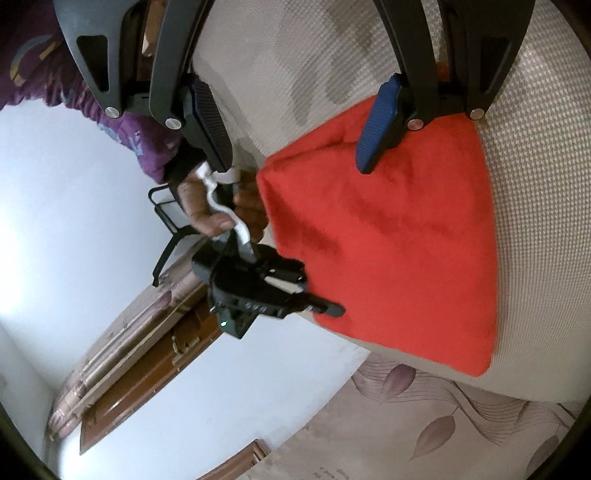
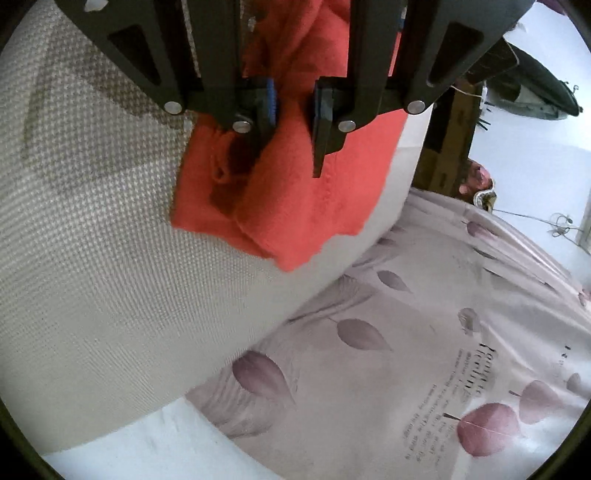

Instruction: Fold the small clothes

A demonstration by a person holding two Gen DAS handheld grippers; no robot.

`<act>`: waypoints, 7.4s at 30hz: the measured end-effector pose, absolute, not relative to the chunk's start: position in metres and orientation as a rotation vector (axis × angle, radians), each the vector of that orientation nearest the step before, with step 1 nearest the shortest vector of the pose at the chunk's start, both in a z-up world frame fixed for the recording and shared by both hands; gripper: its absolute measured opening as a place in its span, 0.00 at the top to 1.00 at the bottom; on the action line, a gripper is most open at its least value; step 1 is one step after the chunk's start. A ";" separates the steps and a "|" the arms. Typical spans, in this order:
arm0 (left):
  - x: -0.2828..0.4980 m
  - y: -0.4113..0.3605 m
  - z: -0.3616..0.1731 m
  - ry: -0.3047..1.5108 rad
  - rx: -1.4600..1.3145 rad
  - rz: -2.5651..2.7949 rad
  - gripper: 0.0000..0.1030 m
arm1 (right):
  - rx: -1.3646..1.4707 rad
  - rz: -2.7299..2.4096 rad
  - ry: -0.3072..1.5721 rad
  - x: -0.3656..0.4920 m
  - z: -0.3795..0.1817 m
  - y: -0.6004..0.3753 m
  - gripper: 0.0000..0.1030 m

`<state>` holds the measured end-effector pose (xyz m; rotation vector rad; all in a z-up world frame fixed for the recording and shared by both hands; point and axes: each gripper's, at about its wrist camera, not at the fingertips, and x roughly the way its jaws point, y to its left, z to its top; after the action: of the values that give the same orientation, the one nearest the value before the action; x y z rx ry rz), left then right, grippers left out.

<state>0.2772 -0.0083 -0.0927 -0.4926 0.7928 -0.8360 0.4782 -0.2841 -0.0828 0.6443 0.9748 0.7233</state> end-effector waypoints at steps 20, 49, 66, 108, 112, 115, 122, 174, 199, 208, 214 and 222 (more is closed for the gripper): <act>0.263 0.018 -0.099 0.753 -0.567 -0.762 0.33 | 0.461 0.716 0.983 0.334 -0.065 -0.274 0.95; 0.294 -0.018 -0.102 0.839 -0.450 -0.782 0.33 | 0.374 0.647 0.903 0.331 -0.015 -0.280 0.90; 0.295 -0.009 -0.102 0.840 -0.488 -0.834 0.33 | 0.274 0.495 1.034 0.498 -0.070 -0.258 0.96; 0.275 0.044 -0.099 0.858 -0.462 -0.754 0.33 | 0.013 0.586 0.936 0.292 -0.055 -0.236 0.85; 0.275 0.048 -0.100 0.855 -0.486 -0.759 0.33 | 0.032 0.555 0.917 0.297 -0.048 -0.243 0.95; 0.275 0.053 -0.100 0.852 -0.511 -0.763 0.33 | 0.017 0.540 0.898 0.293 -0.035 -0.256 0.96; 0.273 0.054 -0.100 0.854 -0.509 -0.759 0.33 | 0.046 0.546 0.992 0.295 -0.056 -0.267 0.97; 0.259 0.017 -0.081 0.834 -0.258 -0.560 0.33 | 0.022 0.347 0.924 0.394 -0.055 -0.227 0.34; 0.284 0.010 -0.057 0.740 -0.014 -0.235 0.25 | 0.011 0.306 0.924 0.394 -0.062 -0.227 0.05; 0.298 -0.004 -0.057 0.714 0.049 -0.200 0.19 | 0.014 0.316 0.925 0.396 -0.064 -0.227 0.02; 0.312 -0.010 -0.060 0.716 0.051 -0.198 0.14 | 0.013 0.317 0.926 0.396 -0.064 -0.226 0.01; 0.351 0.021 -0.071 0.801 -0.201 -0.407 0.13 | 0.148 0.401 0.967 0.398 -0.059 -0.249 0.01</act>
<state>0.3515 0.0212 -0.0711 -0.2006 0.8014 -0.4068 0.3977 -0.2486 -0.0591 0.1484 0.9675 0.4010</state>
